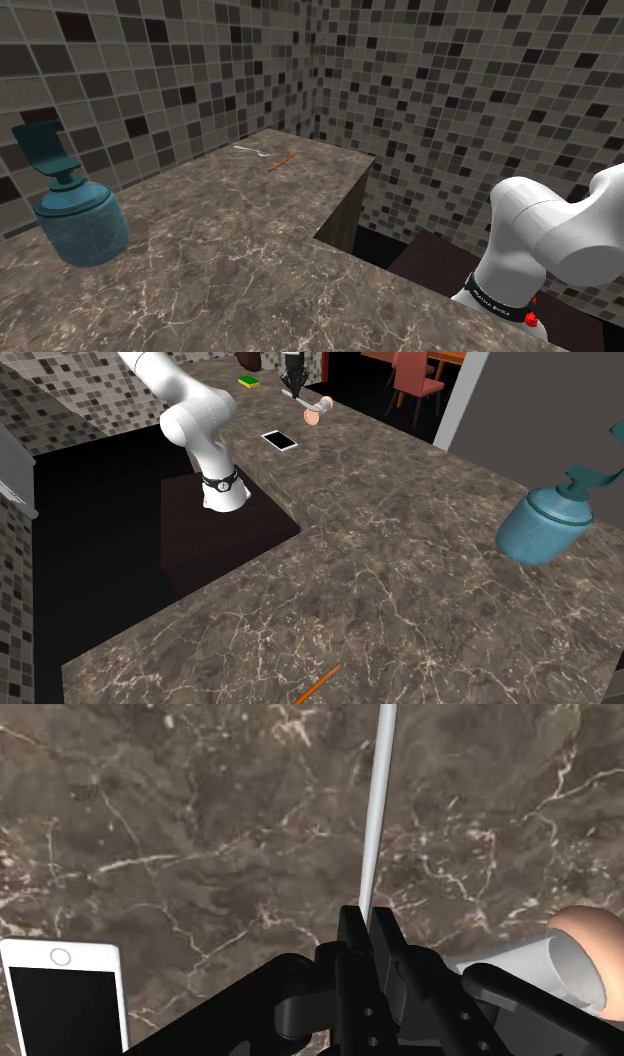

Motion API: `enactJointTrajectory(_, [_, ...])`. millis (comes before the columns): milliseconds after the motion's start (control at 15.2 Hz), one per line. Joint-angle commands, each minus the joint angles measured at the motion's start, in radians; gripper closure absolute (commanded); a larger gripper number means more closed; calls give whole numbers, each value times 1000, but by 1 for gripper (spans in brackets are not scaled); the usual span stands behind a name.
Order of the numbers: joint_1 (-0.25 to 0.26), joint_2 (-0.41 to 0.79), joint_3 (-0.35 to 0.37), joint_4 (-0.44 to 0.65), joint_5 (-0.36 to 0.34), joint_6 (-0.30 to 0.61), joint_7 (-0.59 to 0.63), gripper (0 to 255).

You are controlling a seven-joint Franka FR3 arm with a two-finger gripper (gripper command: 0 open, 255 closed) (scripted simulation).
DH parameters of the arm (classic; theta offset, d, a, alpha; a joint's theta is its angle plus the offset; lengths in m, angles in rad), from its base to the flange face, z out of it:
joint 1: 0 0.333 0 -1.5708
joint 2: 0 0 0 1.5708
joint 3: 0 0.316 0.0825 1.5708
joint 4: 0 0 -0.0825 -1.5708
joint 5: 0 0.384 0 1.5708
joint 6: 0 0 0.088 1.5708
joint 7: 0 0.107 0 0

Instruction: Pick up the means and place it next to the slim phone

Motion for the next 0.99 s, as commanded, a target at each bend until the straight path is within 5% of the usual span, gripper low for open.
enactJointTrajectory(0, [-4, -1, 21, -17, 15, 22, -7, 255])
enactJointTrajectory(594, [-23, -3, 96, -63, 68, 95, -32, 255])
enactJointTrajectory(660, [-23, -3, 96, -63, 68, 95, -32, 0])
enactJointTrajectory(924, [40, 9, -70, -127, 59, 93, -158, 0])
